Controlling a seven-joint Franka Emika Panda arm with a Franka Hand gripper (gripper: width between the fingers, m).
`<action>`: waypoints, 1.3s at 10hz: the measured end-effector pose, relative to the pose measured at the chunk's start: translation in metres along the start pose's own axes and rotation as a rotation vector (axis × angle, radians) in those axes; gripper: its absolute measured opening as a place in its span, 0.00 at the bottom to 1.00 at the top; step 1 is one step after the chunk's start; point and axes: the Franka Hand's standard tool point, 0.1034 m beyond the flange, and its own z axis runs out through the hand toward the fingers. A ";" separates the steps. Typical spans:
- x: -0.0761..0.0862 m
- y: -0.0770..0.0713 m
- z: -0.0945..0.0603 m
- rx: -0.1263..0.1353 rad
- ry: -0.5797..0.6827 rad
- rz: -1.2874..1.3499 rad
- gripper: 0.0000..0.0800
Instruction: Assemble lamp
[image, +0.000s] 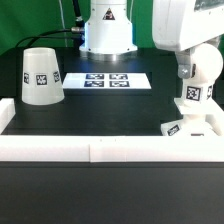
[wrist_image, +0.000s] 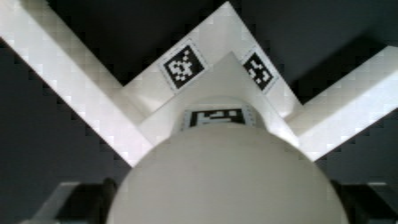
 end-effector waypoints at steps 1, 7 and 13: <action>0.000 0.000 0.000 0.001 0.001 0.103 0.72; 0.001 0.000 0.000 0.001 0.020 0.659 0.73; 0.000 0.000 -0.001 0.015 0.016 1.192 0.73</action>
Offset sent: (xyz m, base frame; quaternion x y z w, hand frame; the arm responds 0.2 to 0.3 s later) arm -0.0048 0.0008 -0.0027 0.0153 0.0115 0.1844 0.9827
